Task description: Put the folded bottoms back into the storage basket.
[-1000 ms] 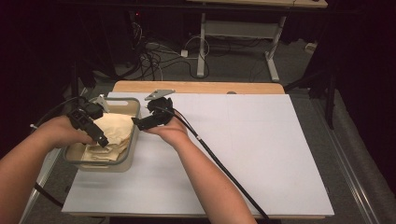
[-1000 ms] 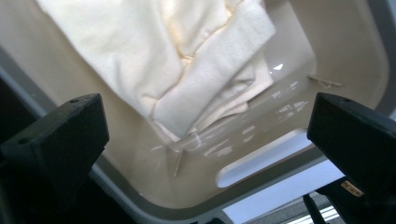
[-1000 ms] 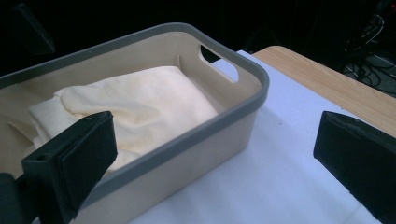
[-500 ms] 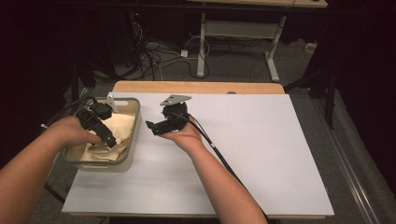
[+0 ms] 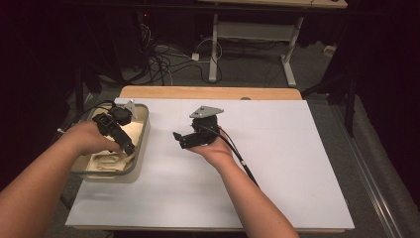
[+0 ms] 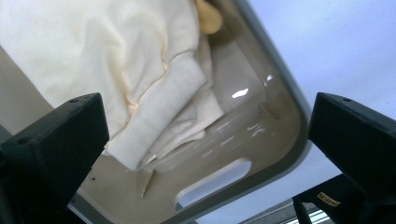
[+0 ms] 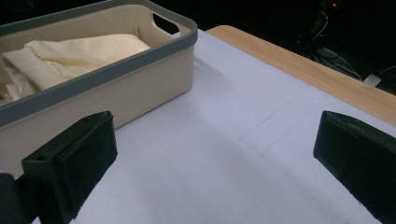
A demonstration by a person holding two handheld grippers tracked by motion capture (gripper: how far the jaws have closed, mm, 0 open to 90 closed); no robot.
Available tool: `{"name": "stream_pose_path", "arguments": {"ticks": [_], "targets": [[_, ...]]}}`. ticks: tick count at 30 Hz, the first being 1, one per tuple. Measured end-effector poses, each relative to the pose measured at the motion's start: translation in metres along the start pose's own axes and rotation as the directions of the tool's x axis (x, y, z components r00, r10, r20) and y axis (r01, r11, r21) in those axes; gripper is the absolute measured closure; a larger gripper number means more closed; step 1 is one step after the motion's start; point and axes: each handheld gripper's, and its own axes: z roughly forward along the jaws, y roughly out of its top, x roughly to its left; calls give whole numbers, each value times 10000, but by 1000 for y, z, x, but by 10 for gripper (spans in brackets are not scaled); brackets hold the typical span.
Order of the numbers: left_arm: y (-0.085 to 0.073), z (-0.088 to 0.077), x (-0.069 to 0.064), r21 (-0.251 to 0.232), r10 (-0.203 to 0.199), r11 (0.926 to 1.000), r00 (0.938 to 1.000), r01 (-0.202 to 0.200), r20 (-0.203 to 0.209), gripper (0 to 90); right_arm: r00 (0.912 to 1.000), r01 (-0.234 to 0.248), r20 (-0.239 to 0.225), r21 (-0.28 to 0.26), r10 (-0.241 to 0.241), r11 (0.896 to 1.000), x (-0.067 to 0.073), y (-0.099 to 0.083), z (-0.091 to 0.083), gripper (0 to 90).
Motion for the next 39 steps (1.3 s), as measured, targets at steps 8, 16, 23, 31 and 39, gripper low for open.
{"name": "stream_pose_path", "arguments": {"ticks": [8,16,23,31,39], "targets": [[11,-13,-17,-152,185,9997,9998,-187,-115,0,9996,40,276,11,-41,10000,-7,-10,-20,5],[26,-14,-36,-196,540,9983,9984,-542,-143,0,9983,-5,576,-17,6,10000,-15,-25,-41,5],[43,-8,-60,-234,1070,9939,9941,-1074,-171,0,9967,-193,795,61,188,9998,-21,-43,-57,5],[62,0,-84,-274,1624,9863,9867,-1627,-110,0,9938,-303,1075,98,291,9995,-27,-66,-76,5],[75,15,-102,-304,2140,9764,9768,-2140,-24,0,9910,-327,1300,9,323,9995,-32,-90,-97,5]]}}
